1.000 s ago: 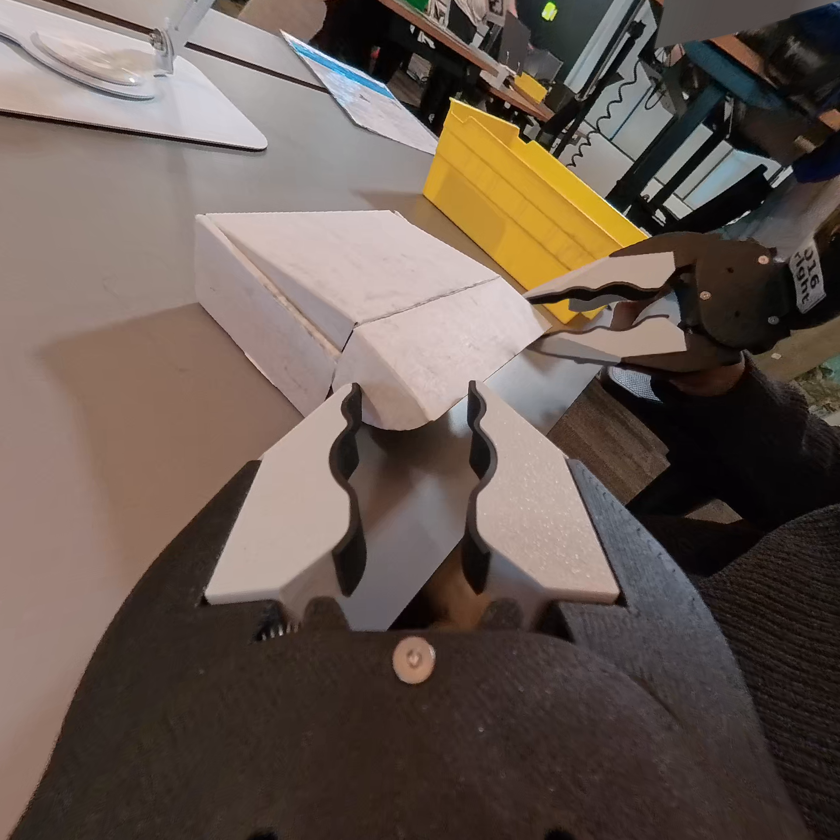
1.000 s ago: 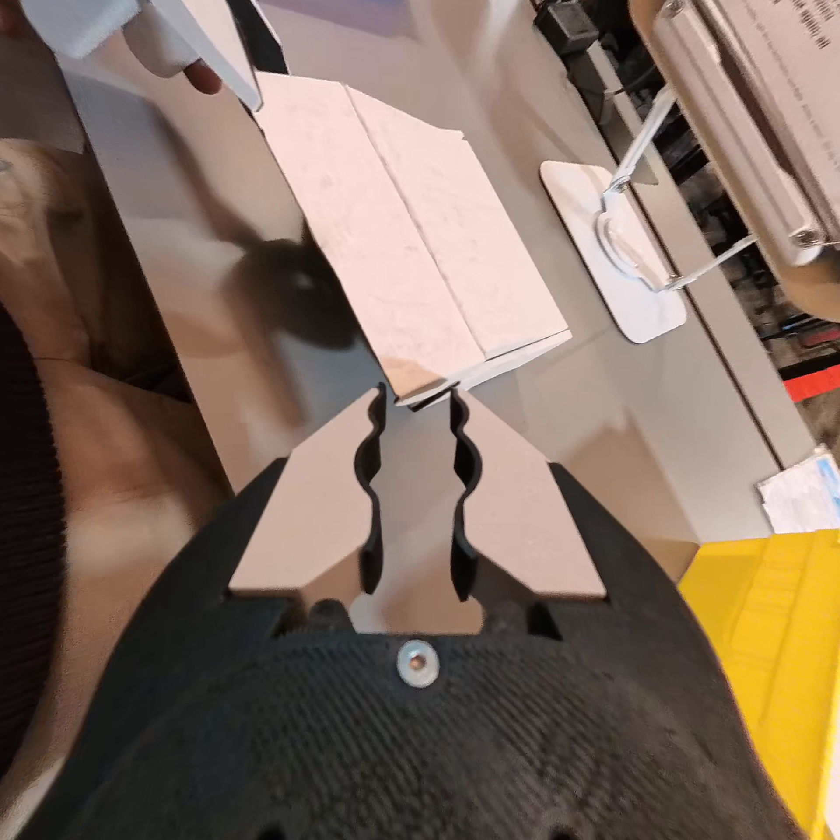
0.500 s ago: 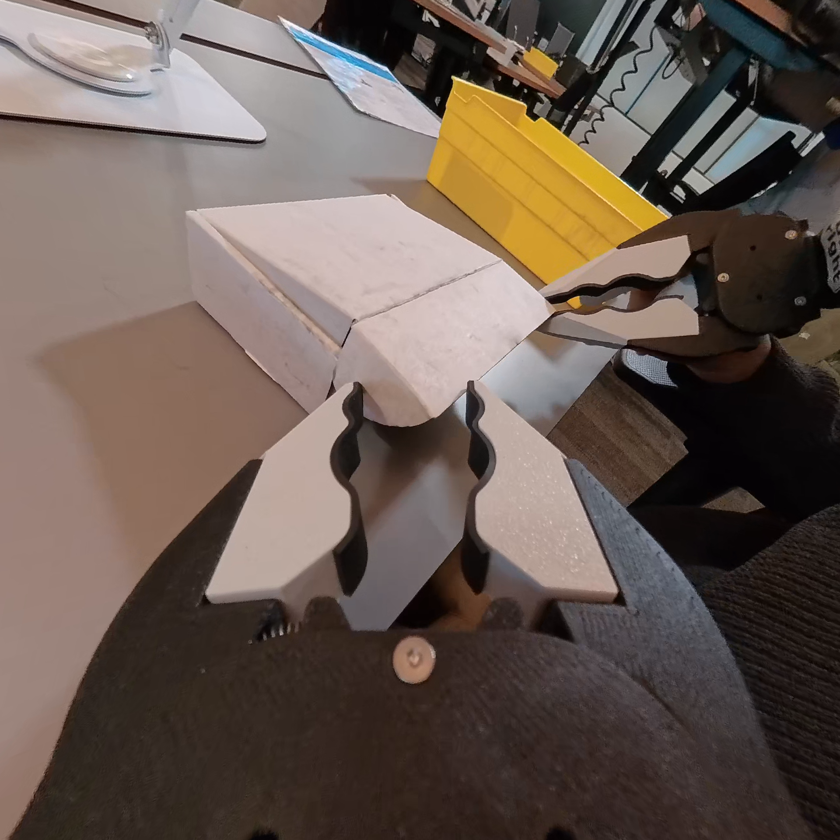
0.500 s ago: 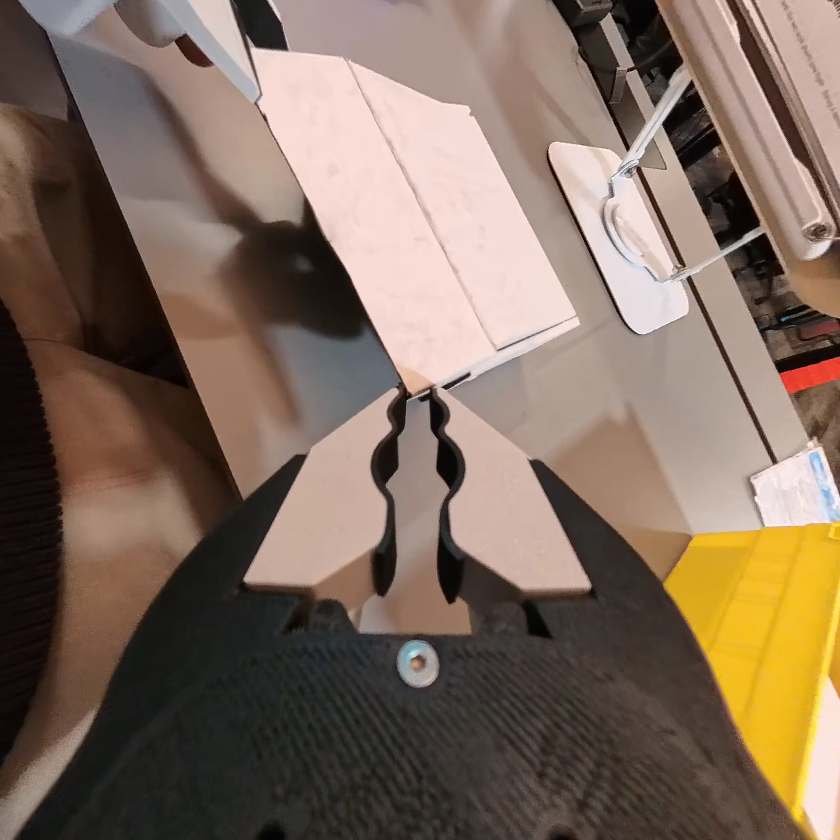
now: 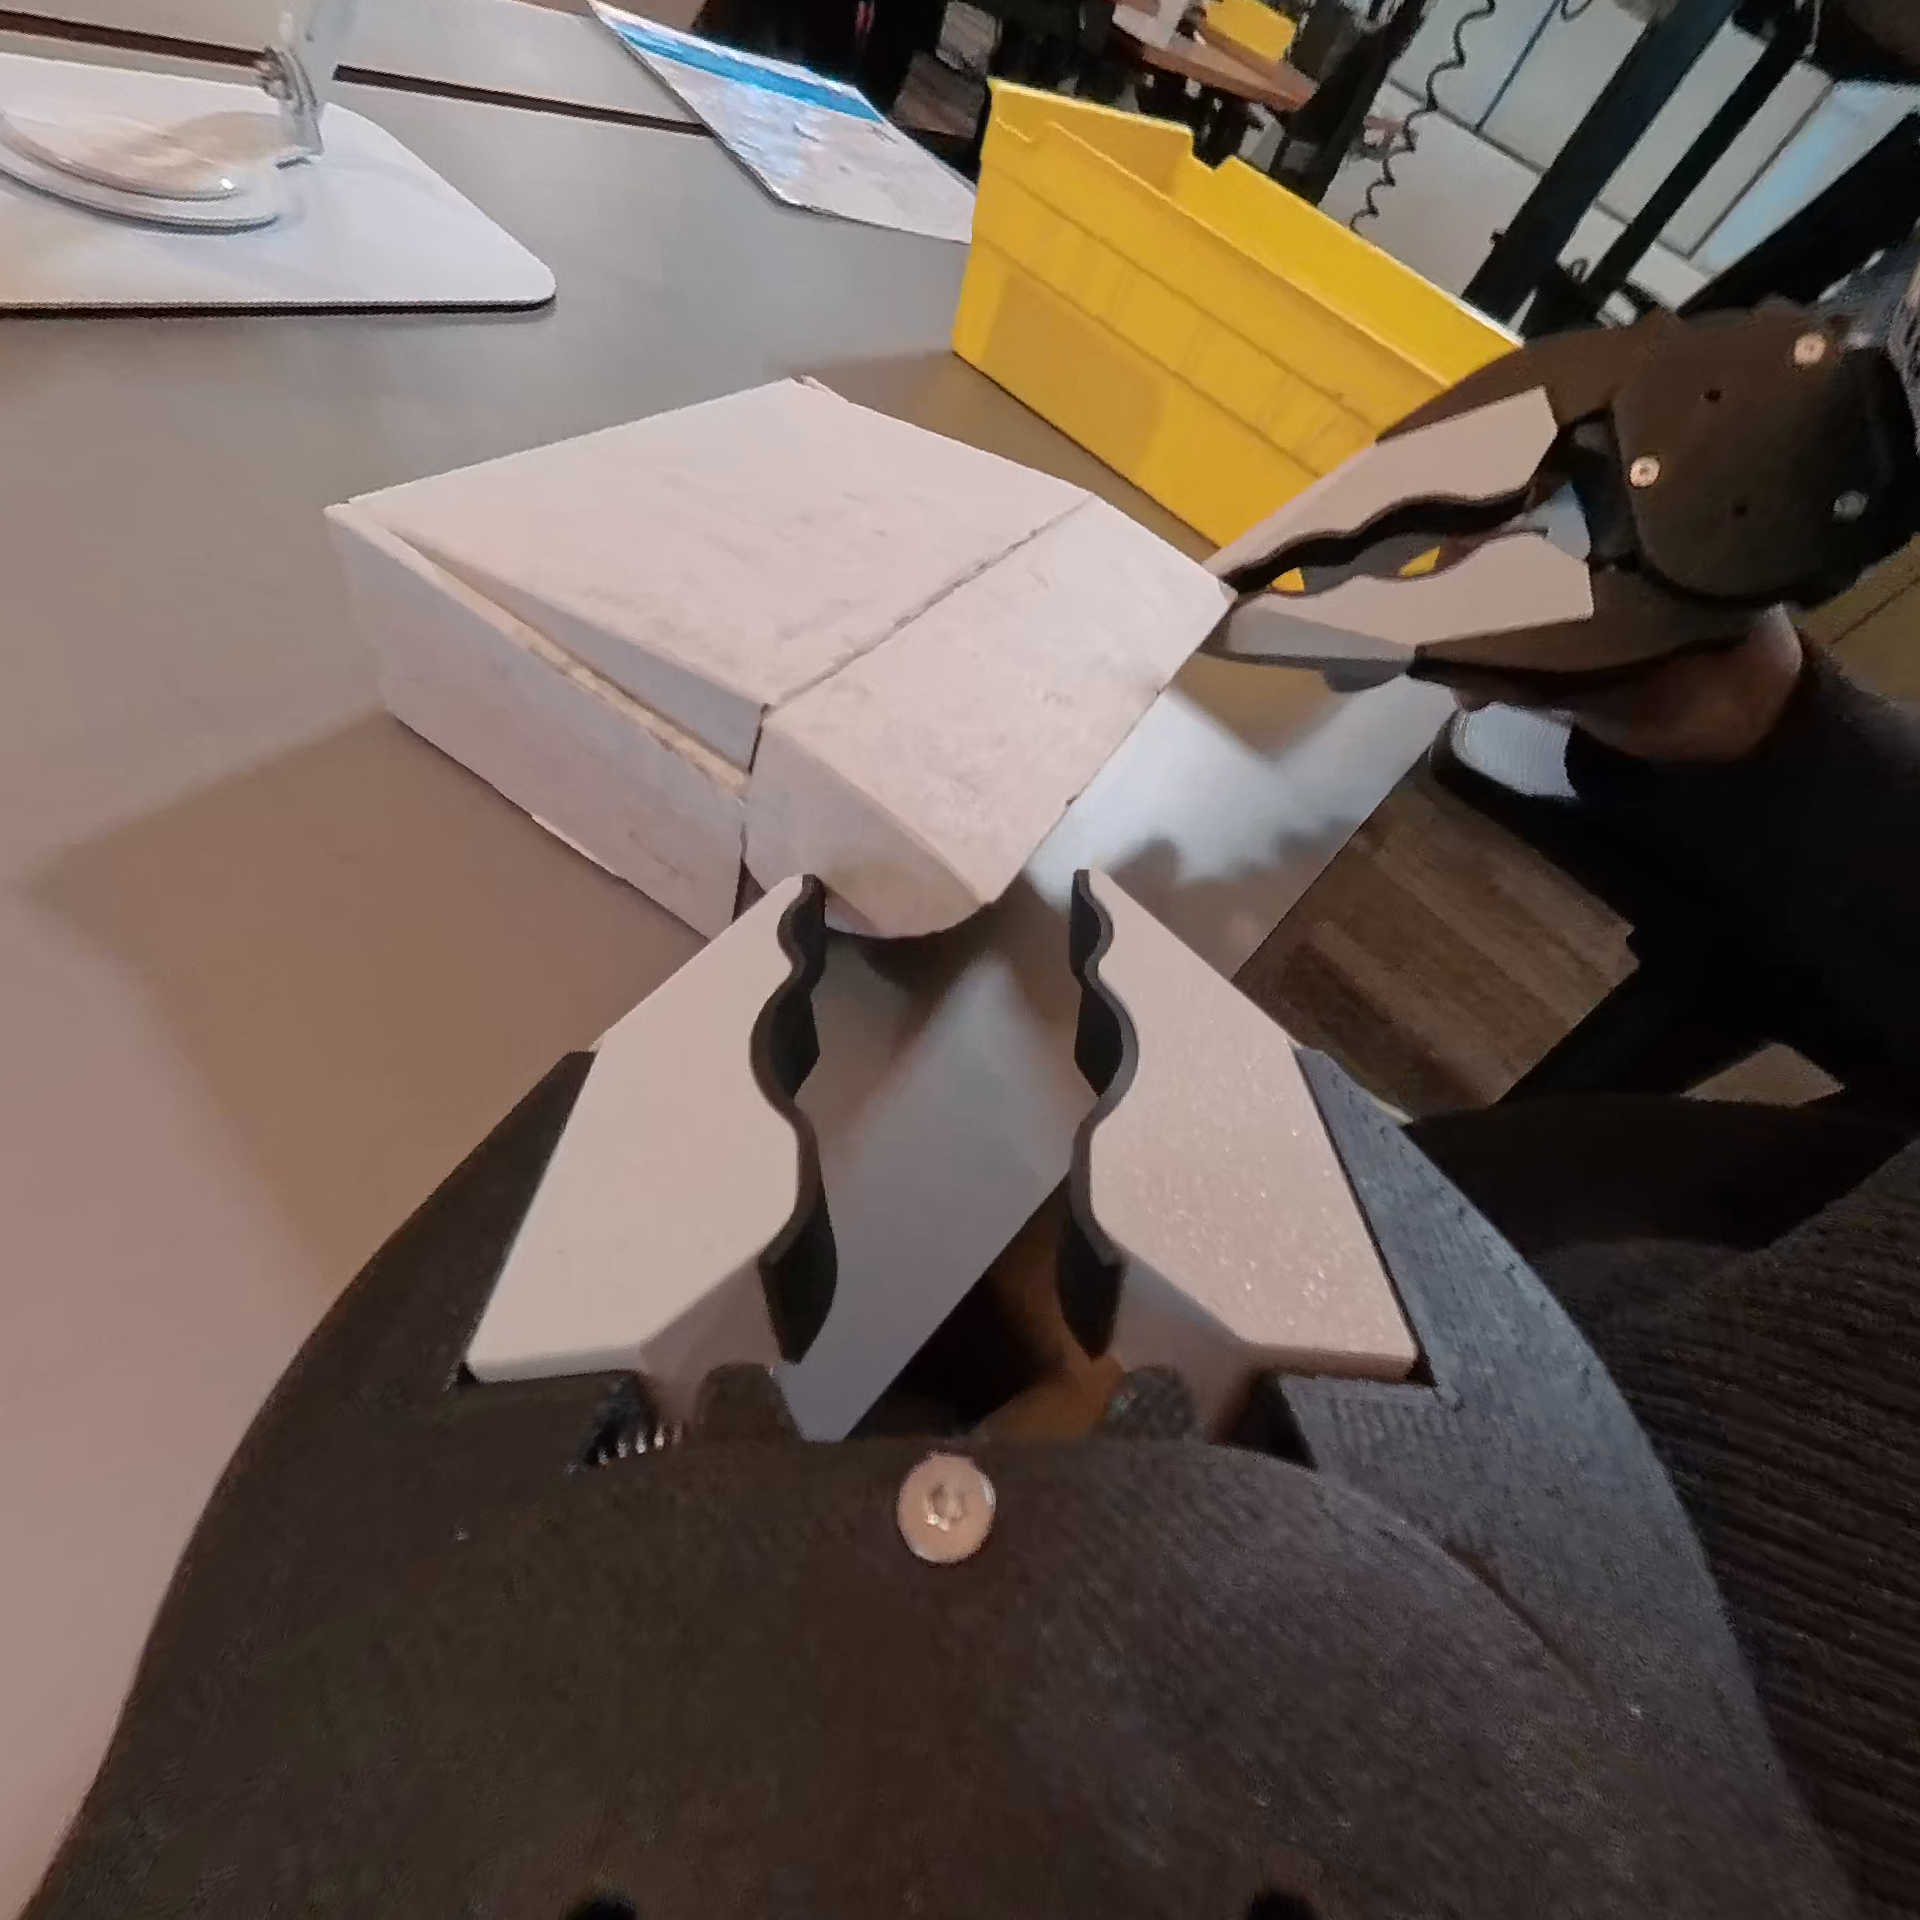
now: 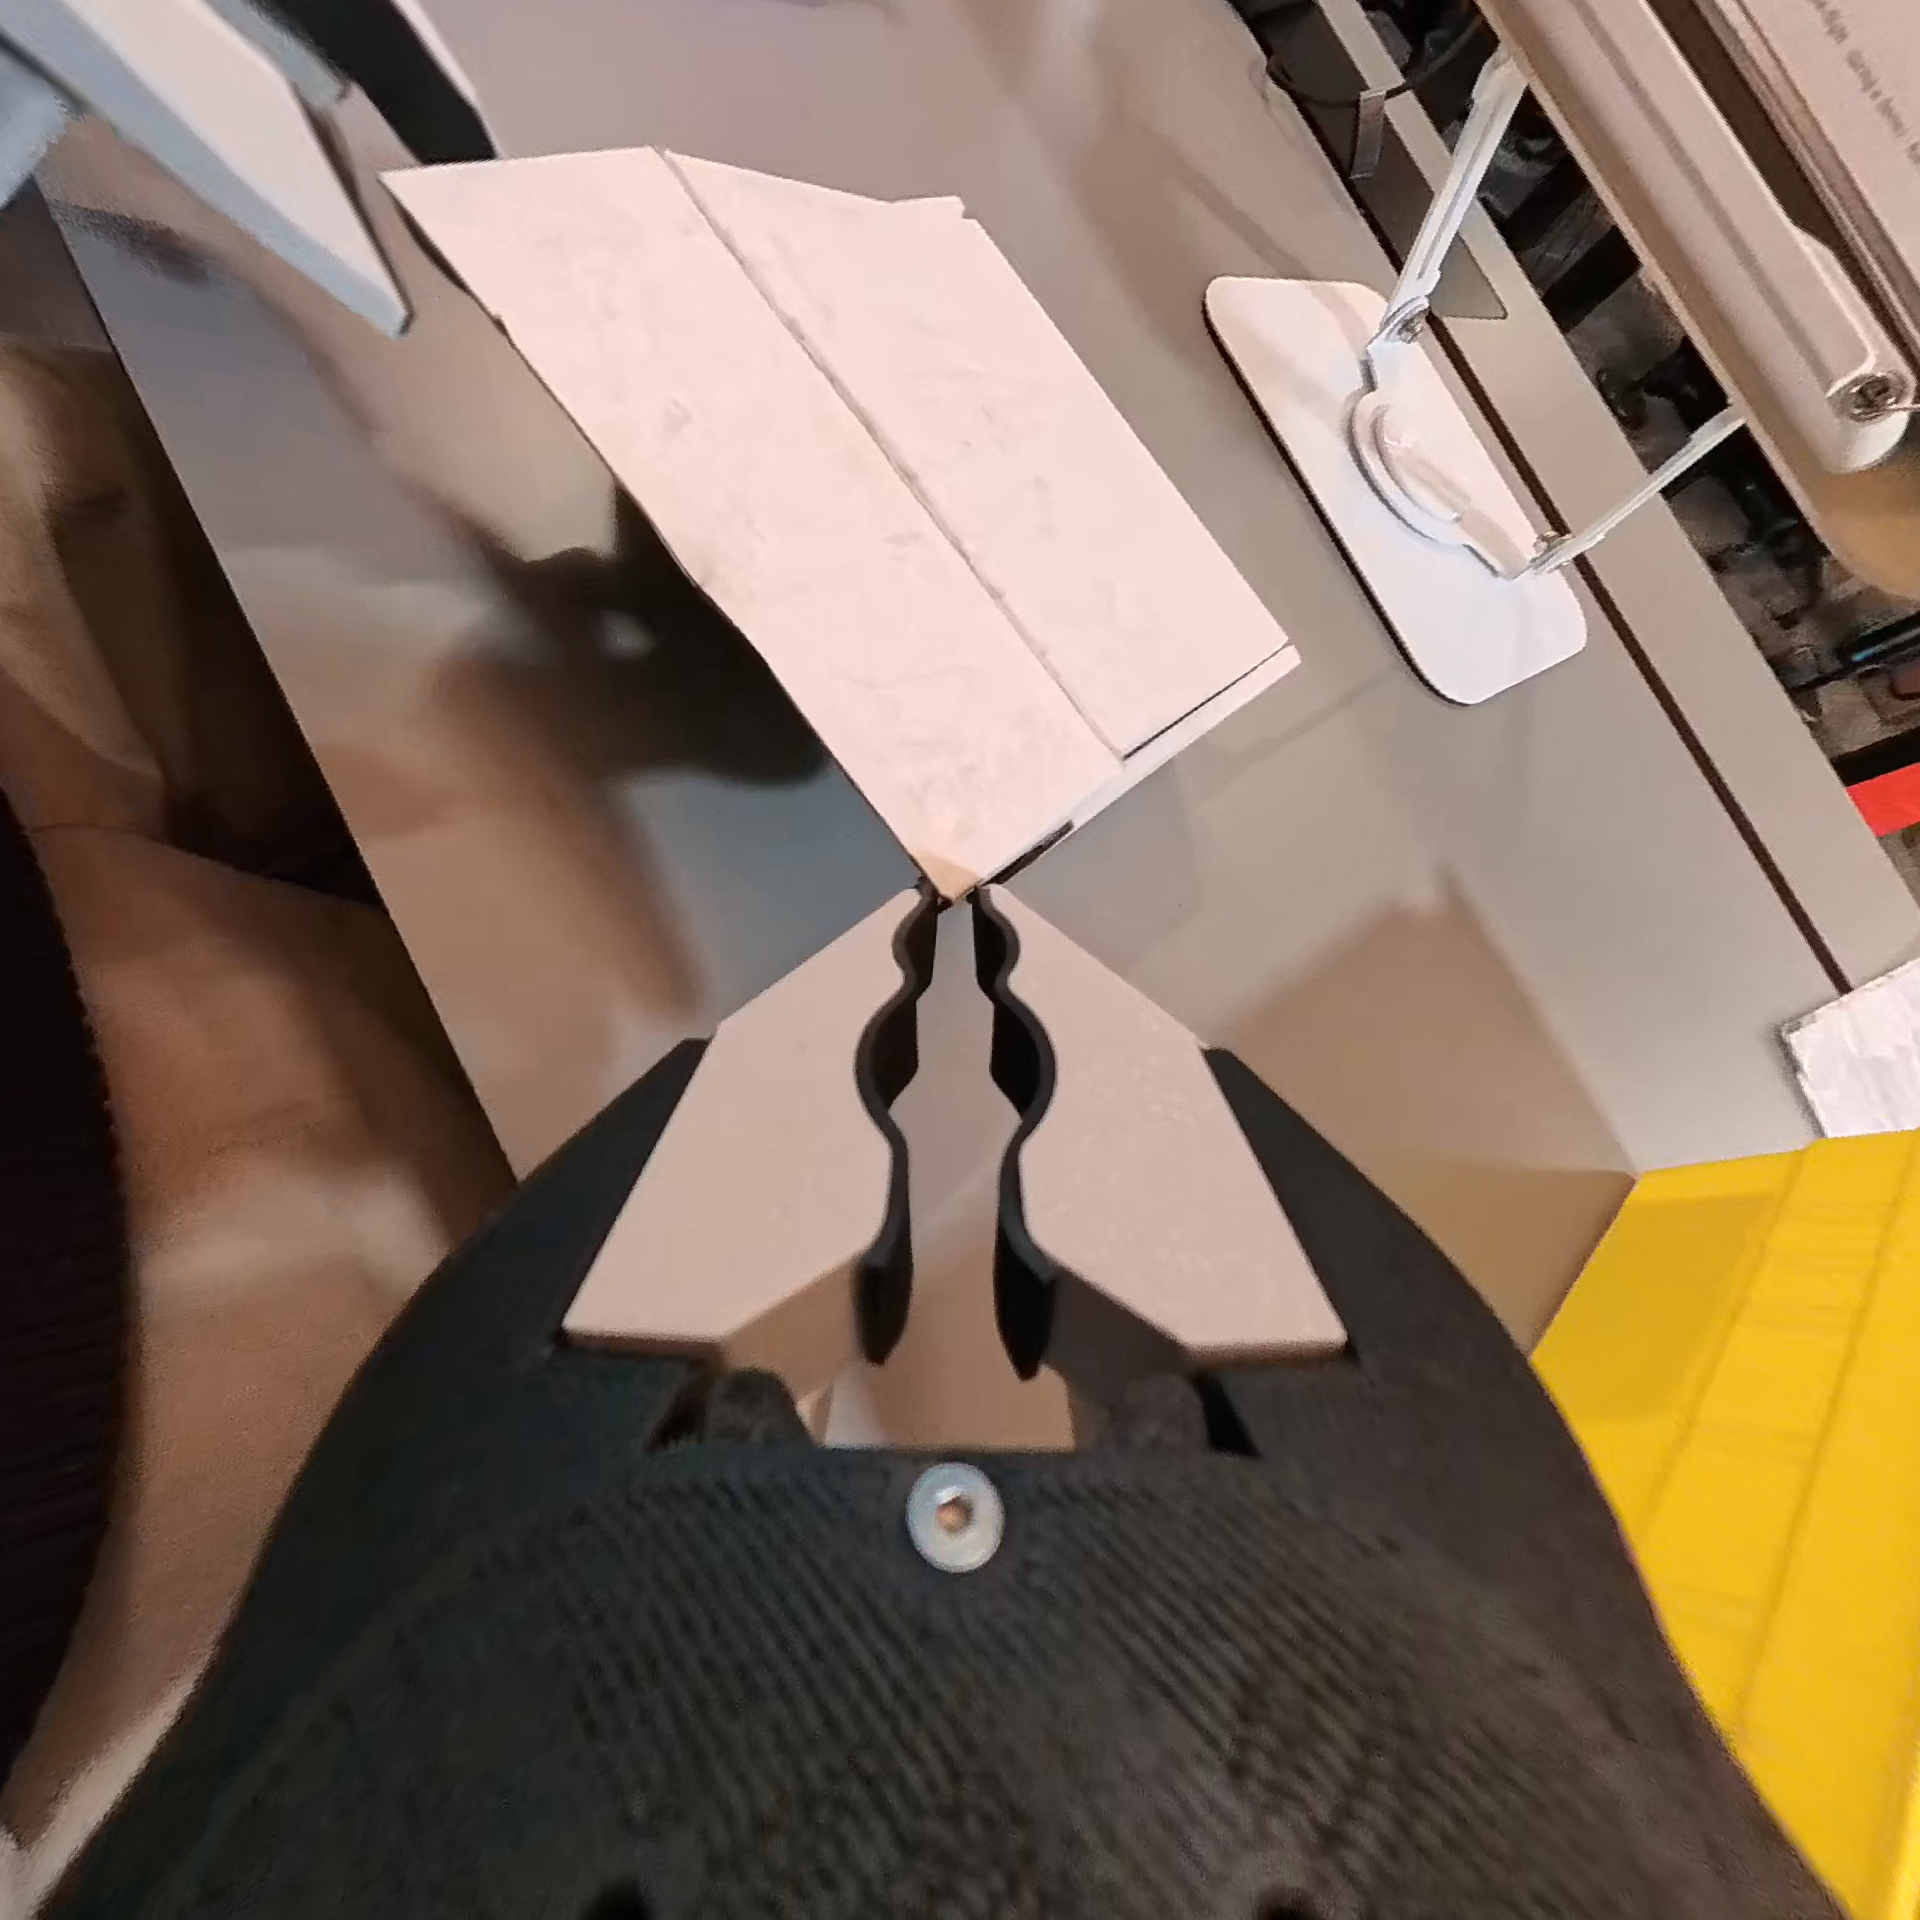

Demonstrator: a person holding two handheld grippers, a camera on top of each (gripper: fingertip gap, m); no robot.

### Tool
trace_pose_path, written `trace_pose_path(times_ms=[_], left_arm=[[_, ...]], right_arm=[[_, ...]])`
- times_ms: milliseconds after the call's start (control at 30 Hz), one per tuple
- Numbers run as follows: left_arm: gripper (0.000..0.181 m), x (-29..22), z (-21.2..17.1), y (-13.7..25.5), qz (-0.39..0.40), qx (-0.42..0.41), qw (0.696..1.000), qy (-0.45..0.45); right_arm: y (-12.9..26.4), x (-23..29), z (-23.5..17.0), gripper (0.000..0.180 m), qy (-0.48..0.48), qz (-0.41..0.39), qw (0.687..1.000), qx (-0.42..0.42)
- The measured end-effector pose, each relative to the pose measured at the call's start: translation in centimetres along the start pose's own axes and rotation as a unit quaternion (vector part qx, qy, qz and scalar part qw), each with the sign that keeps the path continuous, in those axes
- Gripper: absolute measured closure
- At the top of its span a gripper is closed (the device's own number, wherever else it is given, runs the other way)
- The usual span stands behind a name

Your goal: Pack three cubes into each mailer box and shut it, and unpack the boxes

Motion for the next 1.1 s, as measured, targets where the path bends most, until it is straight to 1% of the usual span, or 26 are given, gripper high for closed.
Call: trace_pose_path(times_ms=[233, 367, 433, 600, 733, 1100], left_arm=[[0.140, -0.4, -0.2, 0.1, 0.057, -0.015, 0.994, -0.090], [0.150, 0.2, -0.1, -0.3, 0.124, -0.023, 0.982, -0.140], [0.153, 0.4, 0.0, -0.6, 0.142, -0.025, 0.978, -0.153], [0.162, 0.3, 0.1, -0.8, 0.141, -0.028, 0.977, -0.156], [0.162, 0.3, 0.1, -0.8, 0.133, -0.027, 0.981, -0.142], [0.161, 0.6, -0.3, -1.1, 0.139, -0.016, 0.978, -0.153]], right_arm=[[-0.3, -0.1, 0.2, 0.174, 0.003, -0.001, 1.000, -0.009], [-0.5, -0.2, 0.3, 0.174, 0.003, -0.002, 1.000, -0.007], [-0.5, -0.1, 0.3, 0.175, 0.000, -0.001, 1.000, -0.009], [-0.4, -0.1, 0.3, 0.175, -0.003, 0.000, 1.000, -0.008], [-0.4, 0.0, 0.2, 0.175, -0.005, 0.003, 1.000, -0.004], [-0.8, 0.3, 0.0, 0.176, 0.006, 0.009, 1.000, 0.009]])
Point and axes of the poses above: each gripper's, where its closed fingertips meet, y back along the fingers, z out of its top, x = y × z across the jaws, the point moved 7 cm from there along y, back along the fingers, and after that the axes turned 11 degrees about y, right-handed, at the moved point
